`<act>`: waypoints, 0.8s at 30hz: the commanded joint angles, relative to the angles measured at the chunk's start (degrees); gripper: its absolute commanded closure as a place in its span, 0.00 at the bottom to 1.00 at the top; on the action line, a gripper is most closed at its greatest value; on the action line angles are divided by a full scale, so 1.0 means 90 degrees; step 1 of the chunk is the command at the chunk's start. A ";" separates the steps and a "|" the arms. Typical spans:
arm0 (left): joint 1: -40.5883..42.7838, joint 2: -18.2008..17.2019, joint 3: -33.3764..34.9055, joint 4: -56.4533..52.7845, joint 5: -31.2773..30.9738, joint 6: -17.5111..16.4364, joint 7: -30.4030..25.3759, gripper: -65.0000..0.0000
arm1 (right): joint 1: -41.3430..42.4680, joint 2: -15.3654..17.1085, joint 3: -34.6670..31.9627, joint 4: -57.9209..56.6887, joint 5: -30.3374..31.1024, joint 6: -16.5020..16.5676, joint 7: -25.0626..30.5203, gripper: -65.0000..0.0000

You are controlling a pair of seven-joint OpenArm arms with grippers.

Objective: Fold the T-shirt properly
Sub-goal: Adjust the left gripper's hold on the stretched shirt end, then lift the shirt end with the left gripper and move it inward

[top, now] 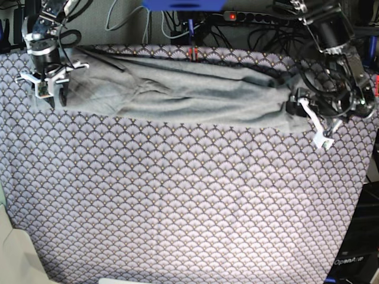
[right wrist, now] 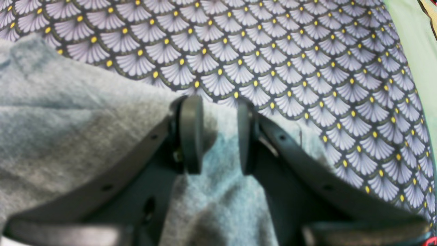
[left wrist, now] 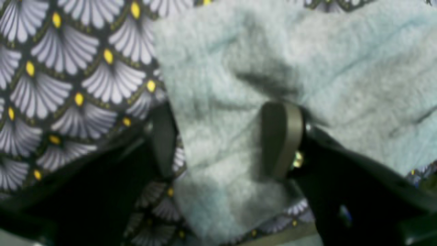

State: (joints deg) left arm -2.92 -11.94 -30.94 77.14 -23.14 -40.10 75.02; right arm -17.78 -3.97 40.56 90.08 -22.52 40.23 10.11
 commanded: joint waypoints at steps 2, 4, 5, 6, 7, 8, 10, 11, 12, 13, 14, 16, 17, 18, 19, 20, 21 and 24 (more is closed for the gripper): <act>0.0075 0.0209 0.0239 -0.0137 0.0016 0.0011 0.0284 0.40 | 0.0017 0.0045 0.0012 0.0086 0.0075 -0.0025 0.0181 0.72; 0.0065 0.0355 0.0278 -0.0137 -0.0072 0.0011 0.0323 0.40 | 0.0017 0.0045 0.0012 0.0086 0.0075 -0.0025 0.0181 0.72; 0.0065 0.0404 0.0287 -0.0137 -0.0150 0.0011 0.0382 0.40 | 0.0017 0.0045 0.0012 0.0086 0.0075 -0.0025 0.0181 0.72; 0.0056 0.0424 0.0287 -0.0137 -0.0228 0.0011 0.0460 0.40 | 0.0017 0.0045 0.0012 0.0086 0.0075 -0.0025 0.0181 0.72; 0.0056 0.0443 0.0287 -0.0137 -0.0335 0.0011 0.0553 0.40 | 0.0017 0.0045 0.0012 0.0086 0.0075 -0.0025 0.0181 0.72; 0.0056 0.0443 0.0287 -0.0137 -0.0443 0.0011 0.0553 0.40 | 0.0017 0.0045 0.0012 0.0086 0.0075 -0.0025 0.0181 0.72; 0.0056 0.0443 0.0287 -0.0137 -0.0667 0.0011 0.0553 0.40 | 0.0017 0.0045 0.0012 0.0086 0.0075 -0.0025 0.0181 0.72; 0.0075 0.0443 0.0287 -0.0137 -0.0765 0.0011 0.0553 0.40 | 0.0017 0.0045 0.0012 0.0086 0.0075 -0.0025 0.0181 0.72; 0.0104 0.0443 0.0287 -0.0137 -0.0834 0.0011 0.0553 0.40 | 0.0017 0.0045 0.0012 0.0086 0.0075 -0.0025 0.0181 0.72; 0.0114 0.0443 0.0287 -0.0137 -0.0902 0.0011 0.0553 0.40 | 0.0017 0.0045 0.0012 0.0086 0.0075 -0.0025 0.0181 0.72; 0.0134 0.0443 0.0297 -0.0137 -0.0961 0.0011 0.0553 0.40 | 0.0017 0.0045 0.0012 0.0086 0.0075 -0.0025 0.0181 0.72; 0.0251 0.0453 0.0297 -0.0147 -0.1029 0.0011 0.0553 0.40 | 0.0017 0.0045 0.0012 0.0086 0.0075 -0.0025 0.0181 0.72; 0.0261 0.0463 0.0297 -0.0147 -0.1088 0.0011 0.0553 0.40 | 0.0017 0.0045 0.0012 0.0086 0.0075 -0.0025 0.0181 0.72; 0.0261 0.0463 0.0297 -0.0156 -0.1156 0.0011 0.0553 0.40 | 0.0027 0.0035 0.0012 0.0086 0.0075 -0.0025 0.0181 0.72; 0.0261 0.0463 0.0297 -0.0205 -0.1224 0.0011 0.0553 0.40 | 0.0037 0.0035 0.0012 0.0086 0.0075 -0.0025 0.0181 0.72; 0.0261 0.0463 0.0297 -0.0215 -0.1263 0.0011 0.0553 0.41 | 0.0037 0.0035 0.0012 0.0086 0.0075 -0.0025 0.0181 0.72; 0.0261 0.0463 0.0297 -0.0215 -0.1283 0.0011 0.0553 0.41 | 0.0046 0.0035 0.0012 0.0086 0.0075 -0.0025 0.0181 0.72; 0.0251 0.0463 0.0297 -0.0215 -0.1234 0.0011 0.0553 0.41 | 0.0056 0.0035 0.0012 0.0086 0.0075 -0.0025 0.0181 0.72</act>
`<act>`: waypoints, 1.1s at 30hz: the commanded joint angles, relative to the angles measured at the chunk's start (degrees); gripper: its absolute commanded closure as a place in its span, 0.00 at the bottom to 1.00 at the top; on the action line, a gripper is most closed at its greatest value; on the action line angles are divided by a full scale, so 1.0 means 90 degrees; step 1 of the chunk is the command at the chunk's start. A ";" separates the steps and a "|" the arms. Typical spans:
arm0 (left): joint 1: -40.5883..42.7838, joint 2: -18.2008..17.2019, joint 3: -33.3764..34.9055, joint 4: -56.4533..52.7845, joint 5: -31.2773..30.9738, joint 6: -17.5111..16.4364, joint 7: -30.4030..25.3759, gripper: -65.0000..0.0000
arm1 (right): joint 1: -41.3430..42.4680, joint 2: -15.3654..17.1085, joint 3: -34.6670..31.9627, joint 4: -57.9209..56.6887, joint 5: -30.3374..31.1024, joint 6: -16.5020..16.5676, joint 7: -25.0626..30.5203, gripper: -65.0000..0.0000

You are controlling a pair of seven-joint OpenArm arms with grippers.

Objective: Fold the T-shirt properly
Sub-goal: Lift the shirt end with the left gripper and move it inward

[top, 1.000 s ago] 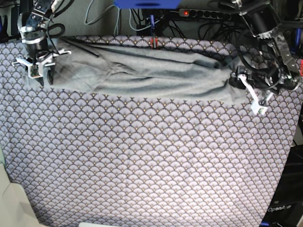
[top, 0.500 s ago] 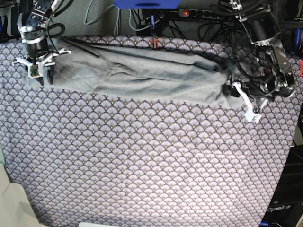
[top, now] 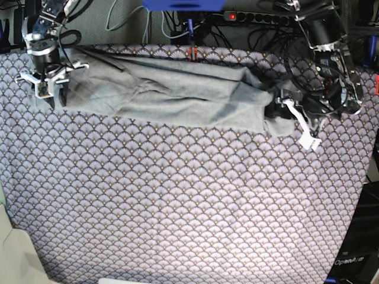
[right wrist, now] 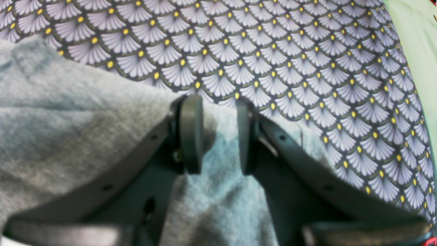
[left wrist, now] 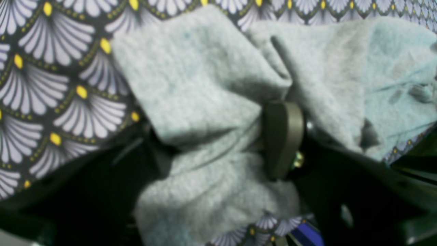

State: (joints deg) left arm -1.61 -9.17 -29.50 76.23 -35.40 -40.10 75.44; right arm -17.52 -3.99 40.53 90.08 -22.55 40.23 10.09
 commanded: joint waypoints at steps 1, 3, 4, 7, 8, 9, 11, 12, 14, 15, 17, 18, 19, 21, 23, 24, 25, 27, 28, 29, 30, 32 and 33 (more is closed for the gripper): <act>0.0105 0.0154 0.0137 -0.0113 0.0128 0.0011 0.0507 0.42 | 0.0027 0.0038 0.0014 0.0086 0.0078 -0.0025 0.0183 0.72; 0.0105 0.0154 0.0137 -0.0123 0.0138 0.0011 0.0507 0.49 | 0.0027 0.0038 0.0014 0.0086 0.0078 -0.0025 0.0183 0.72; 0.0105 0.0154 0.0137 -0.0123 0.0138 0.0011 0.0507 0.56 | 0.0027 0.0038 0.0014 0.0086 0.0078 -0.0025 0.0183 0.72; 0.0105 0.0154 0.0108 -0.0123 0.0148 0.0011 0.0507 0.85 | 0.0027 0.0038 0.0014 0.0086 0.0078 -0.0025 0.0183 0.72; 0.0105 0.0154 0.0098 -0.0123 0.0148 0.0011 0.0507 0.96 | 0.0027 0.0038 0.0014 0.0086 0.0078 -0.0025 0.0183 0.72; 0.0105 0.0154 0.0098 -0.0123 0.0148 0.0011 0.0507 1.00 | 0.0027 0.0038 0.0014 0.0086 0.0078 -0.0025 0.0183 0.72; 0.0095 0.0154 0.0098 -0.0123 0.0148 0.0011 0.0507 1.00 | 0.0027 0.0038 0.0014 0.0086 0.0078 -0.0025 0.0183 0.72; 0.0086 0.0154 0.0088 -0.0113 0.0138 0.0011 0.0507 1.00 | 0.0027 0.0038 0.0014 0.0086 0.0078 -0.0025 0.0183 0.72; 0.0086 0.0164 0.0078 -0.0035 0.0080 0.0011 0.0507 1.00 | 0.0027 0.0038 0.0014 0.0086 0.0078 -0.0025 0.0183 0.72; 0.0066 0.0262 0.0078 -0.0006 0.0080 0.0011 0.0507 1.00 | 0.0027 0.0038 0.0014 0.0086 0.0078 -0.0025 0.0173 0.72; 0.0056 0.0428 0.0078 0.0200 0.0080 0.0011 0.0507 1.00 | 0.0008 0.0038 0.0014 0.0086 0.0078 -0.0025 0.0173 0.72; 0.0047 0.0486 0.0108 0.0356 0.0080 0.0011 0.0507 1.00 | 0.0008 0.0038 0.0014 0.0086 0.0078 -0.0025 0.0183 0.72; 0.0027 0.0574 0.0127 0.0512 0.0080 0.0011 0.0507 1.00 | -0.0002 0.0038 0.0014 0.0086 0.0078 -0.0025 0.0183 0.72; -0.0129 0.0789 0.0244 0.0805 0.0128 0.0011 0.0507 1.00 | -0.0002 0.0038 0.0014 0.0086 0.0078 -0.0025 0.0173 0.72; -0.0383 0.0897 0.0430 0.0922 0.0138 0.0011 0.0507 1.00 | -0.0012 0.0038 0.0014 0.0086 0.0078 -0.0025 0.0173 0.72; -0.0500 0.0946 0.0537 0.0942 0.0119 0.0011 0.0507 1.00 | -0.0012 0.0038 0.0014 0.0086 0.0078 -0.0025 0.0173 0.72; -0.0569 0.0985 0.0635 0.0971 0.0138 0.0011 0.0507 1.00 | -0.0002 0.0038 0.0014 0.0086 0.0078 -0.0025 0.0173 0.72; -0.0676 0.1082 0.0791 0.0981 0.0109 0.0162 0.0507 1.00 | 0.0008 0.0038 0.0014 0.0086 0.0078 -0.0025 0.0173 0.72; -0.0676 0.1121 0.0830 0.0981 0.0080 0.0445 0.0507 1.00 | 0.0008 0.0038 0.0014 0.0086 0.0078 -0.0025 0.0164 0.72; -0.0676 0.1160 0.0889 0.0981 0.0080 0.0719 0.0507 1.00 | 0.0008 0.0038 0.0014 0.0086 0.0078 -0.0025 0.0154 0.72; -0.0686 0.1199 0.0967 0.0981 0.0080 0.0905 0.0507 1.00 | -0.0002 0.0028 0.0014 0.0086 0.0068 -0.0025 0.0154 0.72; -0.0686 0.1258 0.1250 0.0981 0.0070 0.1071 0.0507 1.00 | -0.0002 0.0028 0.0014 0.0086 0.0068 -0.0025 0.0154 0.72; -0.0725 0.1258 0.1358 0.0981 0.0070 0.1100 0.0507 1.00 | -0.0002 0.0028 0.0014 0.0086 0.0068 -0.0025 0.0144 0.72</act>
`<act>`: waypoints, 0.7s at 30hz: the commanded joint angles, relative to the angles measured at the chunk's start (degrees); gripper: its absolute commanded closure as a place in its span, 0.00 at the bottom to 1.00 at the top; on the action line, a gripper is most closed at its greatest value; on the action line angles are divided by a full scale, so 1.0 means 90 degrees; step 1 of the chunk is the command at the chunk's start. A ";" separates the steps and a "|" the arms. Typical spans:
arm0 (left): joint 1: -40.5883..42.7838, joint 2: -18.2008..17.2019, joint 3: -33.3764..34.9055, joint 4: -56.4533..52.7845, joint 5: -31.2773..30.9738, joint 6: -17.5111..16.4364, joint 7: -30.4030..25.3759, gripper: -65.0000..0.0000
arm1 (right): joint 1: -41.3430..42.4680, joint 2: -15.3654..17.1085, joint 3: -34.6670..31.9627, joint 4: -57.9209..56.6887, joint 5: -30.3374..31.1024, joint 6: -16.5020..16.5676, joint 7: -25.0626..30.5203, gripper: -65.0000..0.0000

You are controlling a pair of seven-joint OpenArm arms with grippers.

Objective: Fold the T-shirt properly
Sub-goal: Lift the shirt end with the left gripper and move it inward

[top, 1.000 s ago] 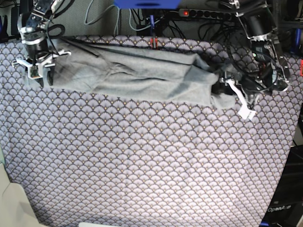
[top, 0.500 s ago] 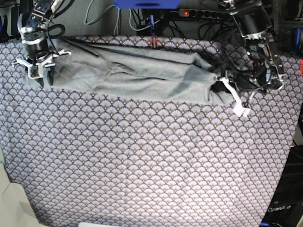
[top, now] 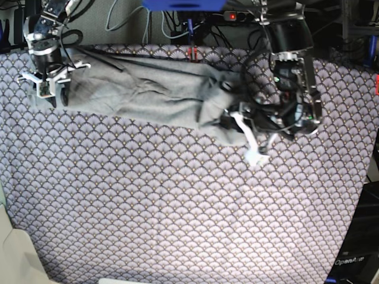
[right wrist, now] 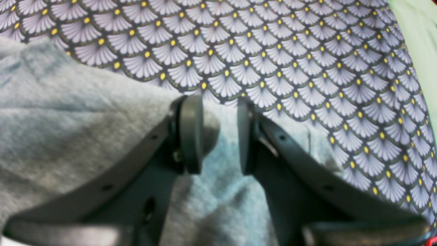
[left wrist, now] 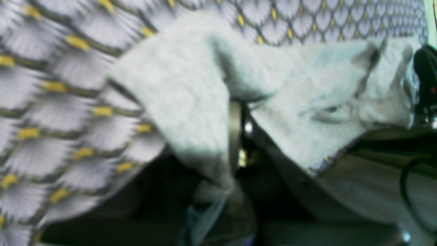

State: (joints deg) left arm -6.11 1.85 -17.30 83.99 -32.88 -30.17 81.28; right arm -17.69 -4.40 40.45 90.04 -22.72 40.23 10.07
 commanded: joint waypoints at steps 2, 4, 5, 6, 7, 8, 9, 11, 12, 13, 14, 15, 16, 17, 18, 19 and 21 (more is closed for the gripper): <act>-0.0274 0.0034 0.0208 0.0119 -0.0209 0.0036 -0.0142 1.00 | 0.0017 0.0074 0.0024 0.0091 0.0087 -0.0025 0.0147 0.72; -0.0274 0.0005 0.0218 0.0129 -0.0209 0.0036 -0.0142 1.00 | 0.0017 0.0074 0.0024 0.0091 0.0087 -0.0025 0.0156 0.72; -0.0274 -0.0025 0.0218 0.0187 -0.0190 0.0036 -0.0142 1.00 | 0.0017 0.0074 0.0043 0.0091 0.0087 -0.0025 0.0156 0.72; -0.0264 -0.0132 0.0208 0.0256 -0.0161 0.0036 -0.0142 1.00 | 0.0017 0.0074 0.0043 0.0091 0.0087 -0.0025 0.0156 0.72; -0.0264 -0.0347 0.0208 0.0344 -0.0200 0.0036 -0.0142 1.00 | 0.0017 0.0074 0.0043 0.0091 0.0087 -0.0025 0.0147 0.72; -0.0264 -0.0552 0.0208 0.0412 -0.0200 0.0036 -0.0142 1.00 | 0.0027 0.0074 0.0043 0.0091 0.0087 -0.0025 0.0147 0.72; -0.0283 -0.0728 0.0198 0.0441 -0.0200 0.0036 -0.0142 1.00 | 0.0027 0.0074 0.0043 0.0091 0.0087 -0.0025 0.0147 0.72; -0.0313 -0.1187 0.0120 0.0441 -0.0200 0.0036 -0.0142 1.00 | 0.0037 0.0084 0.0053 0.0091 0.0087 -0.0025 0.0147 0.72; -0.0322 -0.1363 0.0032 0.0422 -0.0200 0.0036 -0.0142 1.00 | 0.0037 0.0084 0.0053 0.0091 0.0087 -0.0025 0.0137 0.72; -0.0362 -0.1529 -0.0085 0.0402 -0.0190 0.0036 -0.0142 1.00 | 0.0037 0.0084 0.0053 0.0091 0.0087 -0.0025 0.0156 0.72; -0.0440 -0.1695 -0.0183 0.0324 -0.0190 -0.0012 -0.0142 1.00 | 0.0037 0.0084 0.0053 0.0091 0.0087 -0.0025 0.0147 0.72; -0.0498 -0.1802 -0.0241 0.0246 -0.0200 -0.0022 -0.0142 1.00 | 0.0046 0.0084 0.0053 0.0091 0.0087 -0.0025 0.0147 0.72; -0.0547 -0.1919 -0.0290 0.0158 -0.0200 -0.0032 -0.0142 1.00 | 0.0046 0.0084 0.0053 0.0091 0.0087 -0.0025 0.0137 0.72; -0.0596 -0.1998 -0.0310 0.0080 -0.0200 -0.0032 -0.0142 1.00 | 0.0046 0.0084 0.0053 0.0091 0.0087 -0.0025 0.0137 0.72; -0.0645 -0.2037 -0.0320 0.0041 -0.0200 -0.0032 -0.0142 1.00 | 0.0046 0.0074 0.0053 0.0091 0.0087 -0.0025 0.0137 0.72; -0.0684 -0.2046 -0.0320 0.0011 -0.0200 -0.0032 -0.0142 1.00 | 0.0046 0.0074 0.0043 0.0091 0.0087 -0.0025 0.0137 0.72; -0.0703 -0.2066 -0.0320 0.0011 -0.0200 -0.0032 -0.0142 1.00 | 0.0046 0.0064 0.0043 0.0091 0.0087 -0.0025 0.0147 0.72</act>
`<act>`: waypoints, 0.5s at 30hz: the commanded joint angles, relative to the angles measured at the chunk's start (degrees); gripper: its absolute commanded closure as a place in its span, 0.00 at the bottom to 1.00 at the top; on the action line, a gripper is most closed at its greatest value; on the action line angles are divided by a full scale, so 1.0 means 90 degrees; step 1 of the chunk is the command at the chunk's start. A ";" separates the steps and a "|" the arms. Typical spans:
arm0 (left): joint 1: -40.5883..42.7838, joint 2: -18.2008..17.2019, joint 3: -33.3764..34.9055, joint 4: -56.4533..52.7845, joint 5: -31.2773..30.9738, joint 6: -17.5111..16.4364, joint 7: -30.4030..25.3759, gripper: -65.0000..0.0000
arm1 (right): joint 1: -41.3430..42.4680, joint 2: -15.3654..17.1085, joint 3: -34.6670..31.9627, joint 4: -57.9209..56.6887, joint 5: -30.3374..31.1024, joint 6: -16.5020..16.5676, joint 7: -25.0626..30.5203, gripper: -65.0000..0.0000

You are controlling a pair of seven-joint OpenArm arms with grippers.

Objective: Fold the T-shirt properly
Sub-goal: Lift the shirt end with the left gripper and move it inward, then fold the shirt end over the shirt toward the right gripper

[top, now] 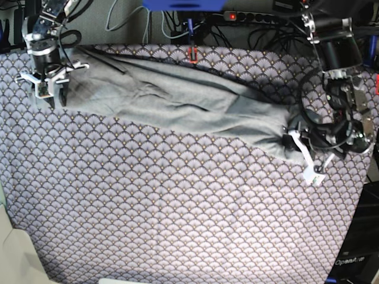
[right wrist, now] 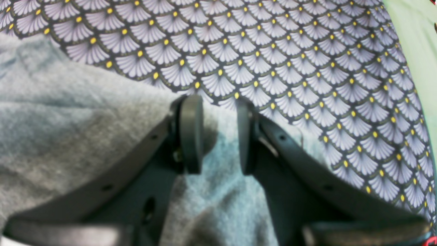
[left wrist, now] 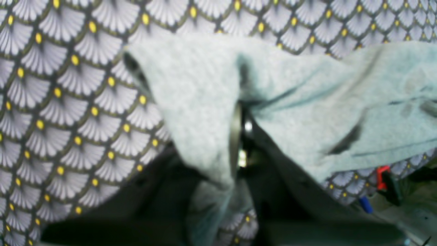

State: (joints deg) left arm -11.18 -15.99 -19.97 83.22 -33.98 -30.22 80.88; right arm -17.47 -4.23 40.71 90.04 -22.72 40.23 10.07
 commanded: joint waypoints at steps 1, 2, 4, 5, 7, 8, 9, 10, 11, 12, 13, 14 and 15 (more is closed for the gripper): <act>-0.0140 -0.0065 -0.0023 0.0116 -0.0078 -0.0017 -0.0098 1.00 | 0.0022 0.0035 0.0014 0.0091 0.0087 -0.0025 0.0147 0.72; -0.0140 -0.0045 -0.0004 0.0126 -0.0078 -0.0008 -0.0098 1.00 | 0.0022 0.0035 0.0014 0.0091 0.0087 -0.0025 0.0147 0.72; -0.0140 -0.0016 0.0026 0.0135 -0.0078 0.0031 -0.0098 1.00 | 0.0022 0.0035 0.0014 0.0091 0.0087 -0.0025 0.0147 0.72; -0.0130 0.0023 0.0113 0.0135 -0.0078 0.0031 -0.0098 1.00 | 0.0022 0.0035 0.0014 0.0091 0.0087 -0.0025 0.0147 0.72; -0.0091 0.0082 0.0387 0.0135 -0.0078 0.0041 -0.0098 1.00 | 0.0022 0.0035 0.0024 0.0091 0.0087 -0.0025 0.0147 0.72; -0.0081 0.0101 0.0563 0.0135 -0.0078 0.0041 -0.0098 1.00 | 0.0022 0.0035 0.0024 0.0091 0.0087 -0.0025 0.0147 0.72; -0.0062 0.0111 0.0729 0.0135 -0.0078 0.0041 -0.0098 1.00 | 0.0003 0.0035 0.0024 0.0091 0.0087 -0.0025 0.0166 0.72; -0.0003 0.0170 0.0885 0.0135 -0.0078 0.0041 -0.0098 1.00 | 0.0003 0.0035 0.0024 0.0091 0.0087 -0.0025 0.0166 0.72; 0.0055 0.0297 0.0983 0.0145 -0.0078 0.0041 -0.0098 1.00 | 0.0003 0.0035 0.0024 0.0091 0.0087 -0.0025 0.0166 0.72; 0.0104 0.0414 0.1032 0.0155 -0.0069 0.0051 -0.0098 1.00 | 0.0003 0.0035 0.0024 0.0091 0.0087 -0.0025 0.0147 0.72; 0.0134 0.0512 0.1041 0.0155 -0.0029 0.0051 -0.0098 1.00 | 0.0003 0.0035 0.0024 0.0091 0.0087 -0.0025 0.0147 0.72; 0.0192 0.0599 0.1041 0.0155 -0.0029 0.0051 -0.0098 1.00 | 0.0003 0.0035 0.0024 0.0091 0.0087 -0.0025 0.0156 0.72; 0.0251 0.0658 0.1051 0.0165 -0.0029 0.0051 -0.0098 1.00 | 0.0003 0.0035 0.0024 0.0091 0.0087 -0.0025 0.0166 0.72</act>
State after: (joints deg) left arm -7.73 -9.30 -10.24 83.53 -33.71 -29.78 80.58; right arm -17.52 -4.32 40.71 90.04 -22.74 40.23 10.07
